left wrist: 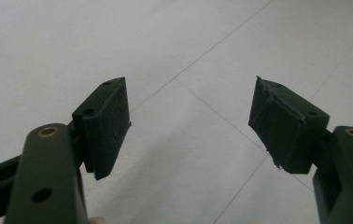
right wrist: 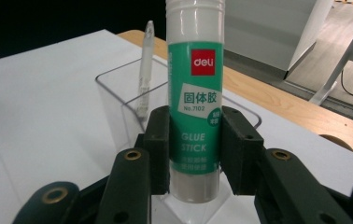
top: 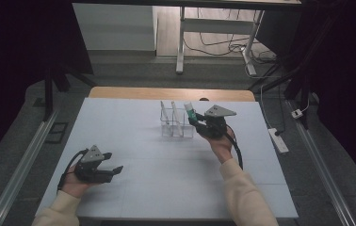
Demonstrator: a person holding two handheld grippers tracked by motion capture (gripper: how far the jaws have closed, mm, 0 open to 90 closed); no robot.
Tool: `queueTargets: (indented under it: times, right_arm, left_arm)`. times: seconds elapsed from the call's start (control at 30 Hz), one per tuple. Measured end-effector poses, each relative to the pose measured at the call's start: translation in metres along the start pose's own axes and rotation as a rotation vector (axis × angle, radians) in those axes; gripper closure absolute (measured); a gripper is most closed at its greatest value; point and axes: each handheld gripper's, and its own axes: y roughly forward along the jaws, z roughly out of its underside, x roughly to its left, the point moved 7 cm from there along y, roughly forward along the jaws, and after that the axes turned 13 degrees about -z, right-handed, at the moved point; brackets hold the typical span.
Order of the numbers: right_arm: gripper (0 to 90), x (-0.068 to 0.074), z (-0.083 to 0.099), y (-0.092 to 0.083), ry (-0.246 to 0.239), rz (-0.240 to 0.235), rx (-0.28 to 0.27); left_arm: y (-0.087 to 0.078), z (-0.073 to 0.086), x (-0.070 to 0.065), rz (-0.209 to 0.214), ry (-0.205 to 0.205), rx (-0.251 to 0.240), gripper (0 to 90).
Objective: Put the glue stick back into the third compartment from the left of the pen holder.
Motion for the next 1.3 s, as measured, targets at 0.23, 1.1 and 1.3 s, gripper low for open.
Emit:
queueTargets:
  times: [0.23, 1.1, 1.3]
  right_arm:
    - [65.0, -0.009, -0.004, 0.011, 0.034, 0.007, -0.029]
    - [37.6, -0.018, -0.007, 0.028, 0.076, 0.035, -0.097]
    - [39.0, -0.014, -0.012, 0.019, 0.062, 0.017, -0.108]
  left_arm:
    - [0.000, 0.000, 0.000, -0.003, 0.003, -0.001, 28.5]
    - [0.001, 0.000, 0.001, -0.006, 0.006, 0.004, 28.3]
    - [0.001, 0.000, 0.000, -0.007, 0.009, 0.004, 28.3]
